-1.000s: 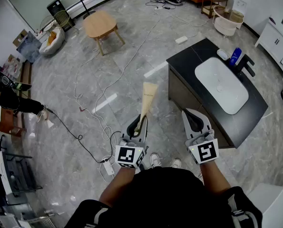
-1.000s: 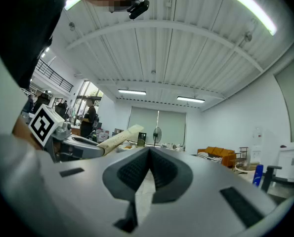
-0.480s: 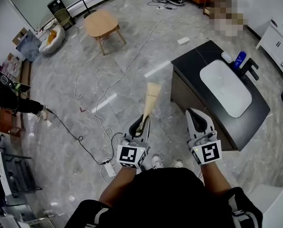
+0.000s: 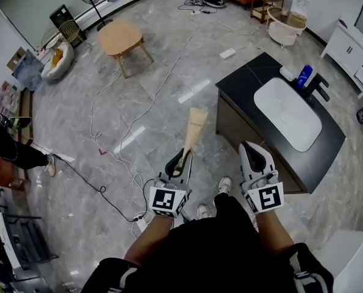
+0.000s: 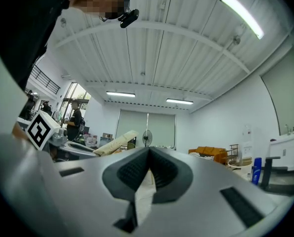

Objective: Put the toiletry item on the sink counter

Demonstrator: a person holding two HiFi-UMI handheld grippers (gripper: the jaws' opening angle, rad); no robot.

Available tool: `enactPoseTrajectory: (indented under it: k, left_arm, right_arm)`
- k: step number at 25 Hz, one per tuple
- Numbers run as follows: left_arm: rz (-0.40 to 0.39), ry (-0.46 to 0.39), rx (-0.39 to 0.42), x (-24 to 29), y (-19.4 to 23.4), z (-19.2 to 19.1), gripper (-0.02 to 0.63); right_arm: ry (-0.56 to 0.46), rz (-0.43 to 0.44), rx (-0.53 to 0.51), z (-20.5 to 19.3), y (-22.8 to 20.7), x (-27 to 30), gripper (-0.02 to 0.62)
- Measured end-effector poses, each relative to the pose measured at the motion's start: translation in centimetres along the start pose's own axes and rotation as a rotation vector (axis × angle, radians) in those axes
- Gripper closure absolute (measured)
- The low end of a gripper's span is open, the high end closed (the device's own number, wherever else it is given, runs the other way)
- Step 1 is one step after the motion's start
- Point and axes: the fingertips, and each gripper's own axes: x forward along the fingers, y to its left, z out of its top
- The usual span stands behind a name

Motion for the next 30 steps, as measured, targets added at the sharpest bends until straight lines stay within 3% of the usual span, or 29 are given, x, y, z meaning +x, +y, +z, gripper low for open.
enactPoseTrajectory:
  k: [6,15,23,30]
  left_arm:
    - [-0.03,0.001,0.018,5.9,2.4,0.4,0.541]
    - [-0.079,0.006,0.034,17.8,3.7,0.8,0.541]
    - [-0.137,0.027,0.056,29.1,3.0,1.7,0.541]
    - [-0.183,0.05,0.054,35.1,2.0,1.7,0.541]
  right_arm:
    - [0.014,-0.03,-0.006,-1.3,-3.5,3.5,0.591]
    - [0.021,-0.052,0.01,-3.5,-12.1,9.9,0.591]
    - [0.028,-0.092,0.048,-4.9,-21.6,13.9,0.591]
    - [0.047,-0.117,0.03,-5.4,-26.2,15.5,0.591]
